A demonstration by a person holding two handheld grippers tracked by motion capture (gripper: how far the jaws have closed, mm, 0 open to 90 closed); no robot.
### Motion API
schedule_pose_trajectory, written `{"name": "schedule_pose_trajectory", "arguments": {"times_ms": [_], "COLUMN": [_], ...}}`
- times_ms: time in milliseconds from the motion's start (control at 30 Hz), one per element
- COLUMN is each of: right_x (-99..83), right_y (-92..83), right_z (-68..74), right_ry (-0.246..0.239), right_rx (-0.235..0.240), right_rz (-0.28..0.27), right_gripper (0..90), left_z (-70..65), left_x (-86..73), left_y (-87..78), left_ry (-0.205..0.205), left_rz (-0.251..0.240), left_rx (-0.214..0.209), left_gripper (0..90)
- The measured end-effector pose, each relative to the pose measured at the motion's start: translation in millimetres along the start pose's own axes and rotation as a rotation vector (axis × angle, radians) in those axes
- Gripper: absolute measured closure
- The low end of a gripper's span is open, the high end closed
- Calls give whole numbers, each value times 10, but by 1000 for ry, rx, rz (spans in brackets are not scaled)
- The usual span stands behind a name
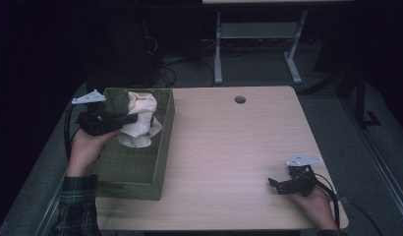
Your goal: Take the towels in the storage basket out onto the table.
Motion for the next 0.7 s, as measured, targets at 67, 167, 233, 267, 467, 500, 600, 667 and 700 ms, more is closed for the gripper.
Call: {"name": "schedule_pose_trajectory", "arguments": {"times_ms": [67,167,233,267,467,500,600,667,700], "right_x": [0,0,0,0,0,0,0,0,0], "right_y": [0,0,0,0,0,0,0,0,0], "right_z": [0,0,0,0,0,0,0,0,0], "right_ry": [0,0,0,0,0,0,0,0,0], "right_rx": [0,0,0,0,0,0,0,0,0], "right_rz": [0,0,0,0,0,0,0,0,0], "right_gripper": [26,26,26,26,26,26,26,26,26], "left_z": [-20,-98,-122,-160,-313,-378,-444,-508,-568], "left_x": [18,95,125,169,307,357,403,443,472], "left_y": [5,38,45,54,76,89,101,123,152], "left_ry": [3,20,24,30,61,70,77,84,92], "left_rz": [2,8,4,-3,-17,-26,-36,-42,-38], "left_rx": [-6,-21,-30,-37,-72,-87,-108,-127,-137], "left_gripper": [723,723,723,723,723,723,723,724,724]}}
Point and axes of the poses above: each handheld gripper's, and its own axes: y roughly forward along the jaws, x roughly out of its top, z roughly to its left, the point moved 2 cm from there along y, roughly forward along the jaws, and after that the axes turned 2 degrees about -y, right-handed, at the moved point
